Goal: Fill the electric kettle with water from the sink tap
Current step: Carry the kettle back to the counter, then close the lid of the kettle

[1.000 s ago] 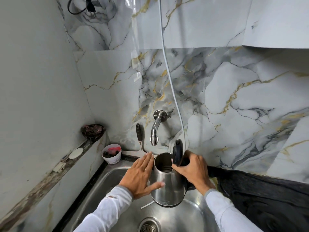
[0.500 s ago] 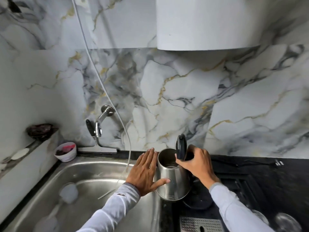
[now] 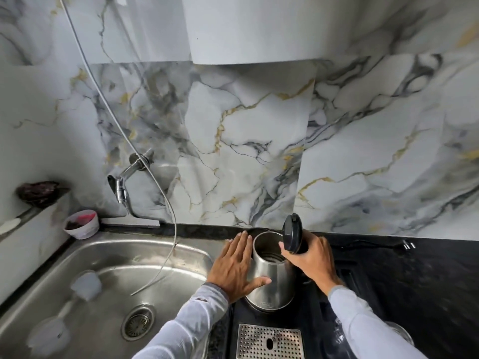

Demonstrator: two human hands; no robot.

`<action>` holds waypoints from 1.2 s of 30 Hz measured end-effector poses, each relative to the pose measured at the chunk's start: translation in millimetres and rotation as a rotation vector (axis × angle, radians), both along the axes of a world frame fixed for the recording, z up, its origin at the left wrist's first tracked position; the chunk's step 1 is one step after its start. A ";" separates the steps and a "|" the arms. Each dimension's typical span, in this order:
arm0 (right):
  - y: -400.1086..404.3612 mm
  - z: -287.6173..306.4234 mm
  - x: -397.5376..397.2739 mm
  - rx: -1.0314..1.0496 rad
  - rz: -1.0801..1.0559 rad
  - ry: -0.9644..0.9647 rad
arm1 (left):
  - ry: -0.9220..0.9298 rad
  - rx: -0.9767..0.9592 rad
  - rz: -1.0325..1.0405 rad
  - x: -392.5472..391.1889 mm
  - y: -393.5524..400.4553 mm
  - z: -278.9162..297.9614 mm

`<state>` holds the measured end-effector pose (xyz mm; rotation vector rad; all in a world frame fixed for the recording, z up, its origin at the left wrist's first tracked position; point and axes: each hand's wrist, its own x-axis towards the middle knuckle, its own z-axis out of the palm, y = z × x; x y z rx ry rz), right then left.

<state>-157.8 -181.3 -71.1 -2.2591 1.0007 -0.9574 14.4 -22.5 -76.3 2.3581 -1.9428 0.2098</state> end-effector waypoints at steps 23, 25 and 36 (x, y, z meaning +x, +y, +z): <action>8.7 37.3 -18.0 -0.091 0.307 0.598 | 0.174 -0.115 -0.046 -4.7 3.3 14.7; 14.0 41.1 -10.0 -0.074 0.308 0.647 | 0.143 -0.069 -0.108 -3.3 1.1 22.0; 26.9 36.3 2.0 -0.109 0.238 0.825 | -0.042 0.002 -0.062 -12.0 0.2 21.6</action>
